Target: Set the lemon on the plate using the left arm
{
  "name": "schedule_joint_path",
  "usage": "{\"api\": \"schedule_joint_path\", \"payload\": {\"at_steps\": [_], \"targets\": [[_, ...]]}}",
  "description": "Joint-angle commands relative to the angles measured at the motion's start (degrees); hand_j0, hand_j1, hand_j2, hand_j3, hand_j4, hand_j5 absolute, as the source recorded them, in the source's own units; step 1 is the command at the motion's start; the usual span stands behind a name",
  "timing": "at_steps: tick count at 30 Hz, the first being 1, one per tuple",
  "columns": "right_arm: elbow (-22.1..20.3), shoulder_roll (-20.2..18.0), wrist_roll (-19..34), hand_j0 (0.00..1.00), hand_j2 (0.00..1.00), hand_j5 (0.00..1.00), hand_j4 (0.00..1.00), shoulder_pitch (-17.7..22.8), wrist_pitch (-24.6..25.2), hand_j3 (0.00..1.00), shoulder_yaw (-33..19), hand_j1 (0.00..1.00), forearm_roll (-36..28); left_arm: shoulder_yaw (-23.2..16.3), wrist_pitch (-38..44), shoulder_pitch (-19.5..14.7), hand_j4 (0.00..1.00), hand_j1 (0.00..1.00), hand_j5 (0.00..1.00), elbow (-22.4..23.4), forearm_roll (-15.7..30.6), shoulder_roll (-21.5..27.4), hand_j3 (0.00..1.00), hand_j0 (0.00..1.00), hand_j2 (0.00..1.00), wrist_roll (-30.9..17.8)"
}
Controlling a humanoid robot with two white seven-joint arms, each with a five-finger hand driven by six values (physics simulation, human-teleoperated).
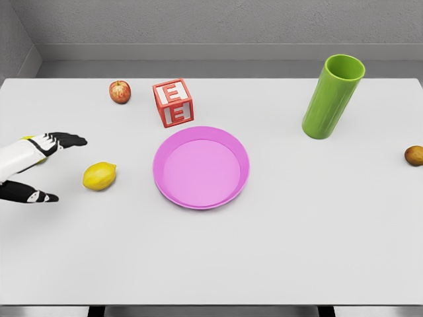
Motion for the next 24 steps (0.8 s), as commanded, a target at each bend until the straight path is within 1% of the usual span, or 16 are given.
{"api": "schedule_joint_path", "payload": {"at_steps": [1, 3, 5, 8, 9, 10, 11, 12, 13, 15, 17, 18, 20, 21, 23, 24], "targets": [[-0.1, 0.0, -0.1, 1.00, 1.00, 1.00, 1.00, 0.1, -0.1, 1.00, 0.1, 1.00, 0.1, 0.0, 0.1, 0.0, 1.00, 1.00, 1.00, -0.1, 0.3, 0.0, 1.00, 1.00, 1.00, 0.0], [0.0, 0.0, 0.0, 1.00, 1.00, 1.00, 1.00, 0.1, 0.1, 1.00, -0.1, 1.00, 0.0, 0.0, 0.1, -0.1, 1.00, 1.00, 1.00, 0.1, 0.2, 0.0, 1.00, 1.00, 1.00, -0.4], [0.0, 0.0, 0.0, 1.00, 1.00, 1.00, 1.00, 0.1, 0.1, 1.00, -0.1, 1.00, 0.0, 0.1, 0.1, -0.3, 1.00, 1.00, 1.00, 0.3, 0.0, 0.0, 1.00, 1.00, 1.00, -3.8], [0.0, 0.0, 0.0, 1.00, 1.00, 1.00, 1.00, 0.1, 0.1, 1.00, 0.0, 1.00, 0.0, 0.2, 0.1, -0.5, 1.00, 1.00, 1.00, 0.5, -0.1, -0.1, 1.00, 1.00, 1.00, -3.9], [0.0, 0.0, 0.0, 1.00, 1.00, 1.00, 1.00, 0.1, 0.1, 1.00, -0.1, 1.00, 0.0, 0.3, 0.1, -1.0, 1.00, 1.00, 1.00, 2.8, -0.1, -0.5, 1.00, 1.00, 1.00, -3.9], [0.0, 0.0, 0.0, 1.00, 1.00, 1.00, 1.00, 0.1, 0.1, 1.00, -0.1, 1.00, 0.0, 1.8, 0.1, -0.8, 1.00, 1.00, 1.00, 3.5, -0.2, -1.2, 1.00, 1.00, 1.00, -3.9], [0.0, 0.0, 0.0, 1.00, 1.00, 1.00, 1.00, 0.1, 0.1, 1.00, 0.0, 1.00, 0.0, 1.7, 0.1, -0.3, 1.00, 1.00, 1.00, 3.8, -0.2, -0.7, 1.00, 1.00, 1.00, -3.9], [0.0, 0.0, 0.0, 1.00, 1.00, 1.00, 1.00, 0.1, 0.2, 1.00, -0.1, 1.00, 0.0, 2.1, 0.1, -1.0, 1.00, 1.00, 1.00, 3.8, -0.3, -0.8, 1.00, 1.00, 1.00, -4.1], [0.0, 0.0, 0.0, 1.00, 1.00, 1.00, 1.00, 0.1, 0.2, 1.00, 0.0, 1.00, 0.0, 1.5, 0.1, -1.0, 1.00, 1.00, 1.00, 4.6, -0.3, -0.6, 1.00, 1.00, 1.00, -4.1], [0.0, 0.0, 0.0, 1.00, 1.00, 1.00, 1.00, 0.1, 0.2, 1.00, 0.0, 1.00, 0.0, 1.3, 0.1, -1.8, 1.00, 1.00, 1.00, 5.0, -0.2, 2.7, 1.00, 1.00, 1.00, -4.0], [0.0, 0.0, 0.0, 1.00, 1.00, 1.00, 1.00, 0.1, 0.2, 1.00, 0.0, 1.00, 0.0, 1.2, 0.1, -2.0, 1.00, 1.00, 1.00, 4.8, -0.2, 4.5, 1.00, 1.00, 1.00, -4.0], [0.0, 0.0, 0.0, 1.00, 1.00, 1.00, 1.00, 0.1, 0.2, 1.00, 0.0, 1.00, 0.0, 1.1, 0.1, -2.7, 1.00, 1.00, 1.00, 4.8, -0.6, 4.8, 1.00, 1.00, 1.00, -4.1], [0.0, 0.0, 0.0, 1.00, 1.00, 1.00, 1.00, 0.1, 0.1, 1.00, 0.0, 1.00, 0.0, 0.6, 0.1, -4.5, 1.00, 1.00, 1.00, 4.4, -5.8, 4.8, 1.00, 1.00, 1.00, -4.0], [0.0, 0.0, 0.0, 1.00, 1.00, 1.00, 1.00, 0.1, 0.2, 1.00, 0.0, 1.00, 0.0, -0.5, 0.1, -5.8, 1.00, 1.00, 1.00, 4.4, -6.7, 4.3, 1.00, 1.00, 1.00, -4.1], [0.0, 0.0, 0.0, 1.00, 1.00, 1.00, 1.00, 0.1, 0.2, 1.00, 0.0, 1.00, 0.0, -5.0, 0.1, -11.8, 1.00, 1.00, 1.00, 4.4, -10.3, 0.6, 1.00, 1.00, 1.00, -4.2], [0.0, 0.0, 0.0, 1.00, 1.00, 1.00, 1.00, 0.1, 0.2, 1.00, 0.0, 1.00, 0.0, -7.4, 0.1, -15.6, 1.00, 1.00, 1.00, 4.4, -13.3, -3.0, 1.00, 1.00, 1.00, -4.2]]}}
